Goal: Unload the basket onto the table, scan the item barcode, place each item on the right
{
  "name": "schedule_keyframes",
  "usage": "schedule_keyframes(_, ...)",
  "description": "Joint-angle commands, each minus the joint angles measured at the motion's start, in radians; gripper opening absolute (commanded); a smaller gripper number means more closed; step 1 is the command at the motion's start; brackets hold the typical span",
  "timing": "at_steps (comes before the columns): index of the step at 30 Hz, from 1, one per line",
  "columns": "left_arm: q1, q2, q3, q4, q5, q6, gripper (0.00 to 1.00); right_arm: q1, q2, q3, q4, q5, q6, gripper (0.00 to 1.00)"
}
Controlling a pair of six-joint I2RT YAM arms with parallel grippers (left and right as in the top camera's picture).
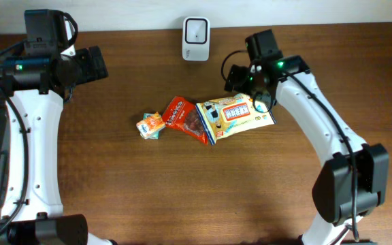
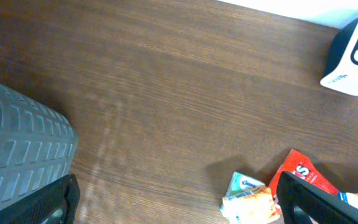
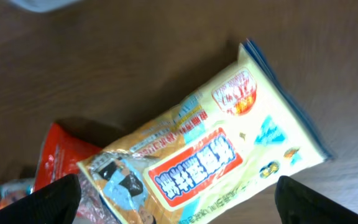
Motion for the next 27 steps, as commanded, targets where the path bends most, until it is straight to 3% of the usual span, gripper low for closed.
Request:
schedule_keyframes(1, 0.003, 0.003, -0.004, 0.001, 0.003, 0.005, 0.99, 0.004, 0.050, -0.073, 0.020, 0.011, 0.310, 0.93)
schedule_keyframes(11, 0.003, 0.003, -0.004, 0.001, 0.003, 0.005, 0.99, 0.005, 0.177, -0.091, 0.051, 0.036, 0.407, 0.99)
schedule_keyframes(19, 0.003, 0.003, -0.004, 0.001, 0.003, 0.005, 0.99, 0.017, 0.266, -0.092, 0.086, 0.026, 0.340, 1.00)
schedule_keyframes(27, 0.003, 0.003, -0.004, 0.001, 0.004, 0.005, 0.99, 0.016, 0.256, -0.076, 0.082, -0.064, -0.095, 0.64)
